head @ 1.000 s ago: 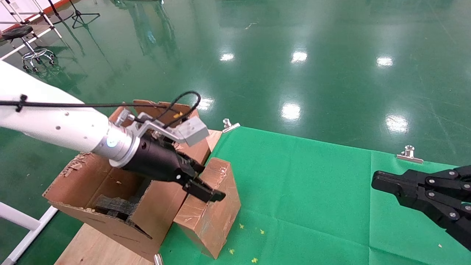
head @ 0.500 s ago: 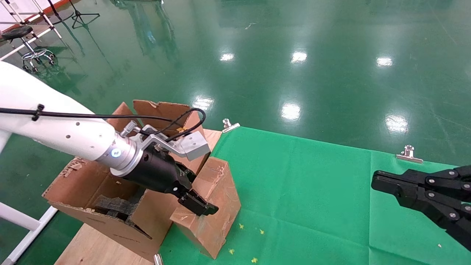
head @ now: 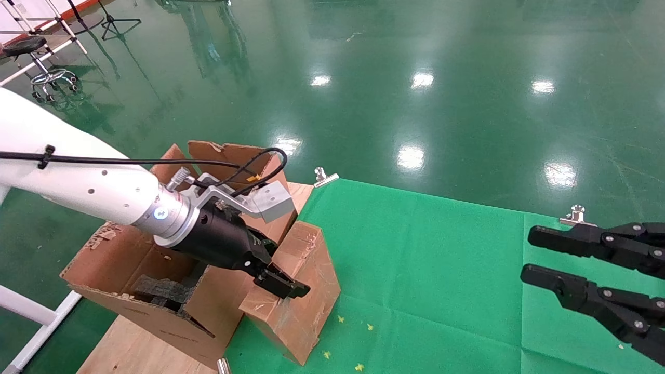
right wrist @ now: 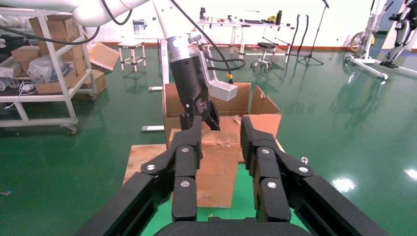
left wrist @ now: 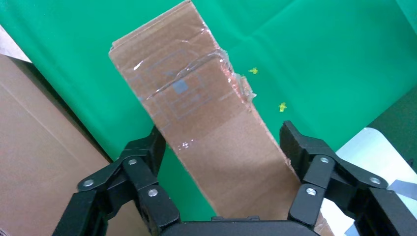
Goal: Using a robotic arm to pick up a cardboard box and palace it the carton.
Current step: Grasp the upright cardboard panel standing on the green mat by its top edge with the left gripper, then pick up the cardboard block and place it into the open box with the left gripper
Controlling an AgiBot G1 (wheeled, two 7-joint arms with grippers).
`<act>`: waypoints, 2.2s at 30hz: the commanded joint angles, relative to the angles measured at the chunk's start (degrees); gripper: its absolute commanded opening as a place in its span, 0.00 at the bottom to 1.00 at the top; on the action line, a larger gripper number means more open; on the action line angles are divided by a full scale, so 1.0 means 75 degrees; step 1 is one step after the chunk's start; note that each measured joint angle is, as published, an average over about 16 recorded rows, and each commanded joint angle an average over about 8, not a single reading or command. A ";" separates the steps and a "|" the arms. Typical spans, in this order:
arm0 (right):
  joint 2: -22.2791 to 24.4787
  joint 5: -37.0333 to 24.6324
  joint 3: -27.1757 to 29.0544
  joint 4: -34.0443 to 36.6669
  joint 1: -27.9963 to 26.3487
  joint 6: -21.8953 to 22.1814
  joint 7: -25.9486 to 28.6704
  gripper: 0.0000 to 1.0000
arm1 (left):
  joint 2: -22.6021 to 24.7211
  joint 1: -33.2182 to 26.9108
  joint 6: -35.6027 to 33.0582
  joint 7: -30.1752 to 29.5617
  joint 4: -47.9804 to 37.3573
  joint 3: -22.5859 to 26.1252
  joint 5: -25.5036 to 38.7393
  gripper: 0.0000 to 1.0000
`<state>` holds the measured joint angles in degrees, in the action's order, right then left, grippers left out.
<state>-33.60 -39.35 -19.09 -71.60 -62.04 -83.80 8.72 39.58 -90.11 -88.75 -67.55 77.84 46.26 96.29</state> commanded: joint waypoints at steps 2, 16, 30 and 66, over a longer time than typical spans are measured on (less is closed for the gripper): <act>0.0000 0.0000 0.0000 0.0000 0.0000 0.0000 0.0000 1.00 | -0.0008 0.0007 0.0009 -0.0006 0.0001 -0.0015 -0.0012 0.00; 0.0000 0.0000 0.0000 0.0000 0.0000 0.0000 0.0000 1.00 | -0.0035 -0.0108 0.0041 0.0238 -0.0196 -0.0056 -0.0168 0.00; 0.0000 0.0000 -0.0001 0.0000 -0.0001 0.0000 -0.0001 1.00 | -0.1050 -0.2055 0.0215 0.1433 -0.1473 -0.1192 -0.0754 0.00; 0.0001 0.0002 -0.0003 0.0000 -0.0001 0.0001 -0.0002 1.00 | -0.1153 -0.0718 0.3466 0.2672 -0.5956 -0.0522 0.1570 0.00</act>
<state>-33.59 -39.34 -19.11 -71.60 -62.05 -83.80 8.71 31.05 -95.88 -63.04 -47.31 33.09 42.42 108.29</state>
